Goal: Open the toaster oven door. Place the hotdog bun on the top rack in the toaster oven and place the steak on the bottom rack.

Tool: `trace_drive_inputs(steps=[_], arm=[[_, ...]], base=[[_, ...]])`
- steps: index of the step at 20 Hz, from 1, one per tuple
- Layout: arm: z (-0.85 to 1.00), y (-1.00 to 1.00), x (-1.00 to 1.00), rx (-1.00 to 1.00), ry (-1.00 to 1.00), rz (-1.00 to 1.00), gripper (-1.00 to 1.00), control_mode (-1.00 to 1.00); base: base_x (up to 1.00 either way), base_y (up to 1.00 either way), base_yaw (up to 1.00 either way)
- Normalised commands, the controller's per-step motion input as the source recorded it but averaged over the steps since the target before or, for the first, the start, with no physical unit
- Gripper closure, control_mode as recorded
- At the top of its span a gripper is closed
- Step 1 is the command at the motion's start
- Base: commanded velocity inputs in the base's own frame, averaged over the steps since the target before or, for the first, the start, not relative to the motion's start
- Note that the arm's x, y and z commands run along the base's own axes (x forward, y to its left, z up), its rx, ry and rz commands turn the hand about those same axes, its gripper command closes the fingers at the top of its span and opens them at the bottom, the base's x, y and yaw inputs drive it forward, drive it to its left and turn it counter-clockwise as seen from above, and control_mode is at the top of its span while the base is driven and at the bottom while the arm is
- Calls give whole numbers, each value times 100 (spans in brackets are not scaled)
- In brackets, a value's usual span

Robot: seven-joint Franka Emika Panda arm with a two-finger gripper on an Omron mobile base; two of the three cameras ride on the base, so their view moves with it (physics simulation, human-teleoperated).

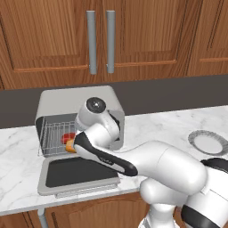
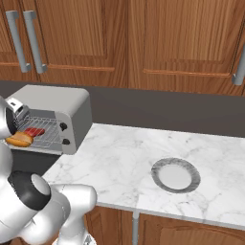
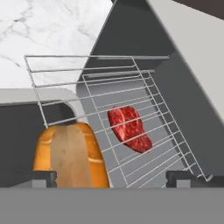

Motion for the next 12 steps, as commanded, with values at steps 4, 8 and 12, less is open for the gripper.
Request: trace_drive_inputs(steps=[4,8,12], arm=[[20,0,-28,6,0,-13,-100,-100],[13,4,-46,4,0,-23,-100,-100],[0,4,-52,5,1,-31,-100,-100]], base=[[0,0,0],[0,0,0],[0,0,0]])
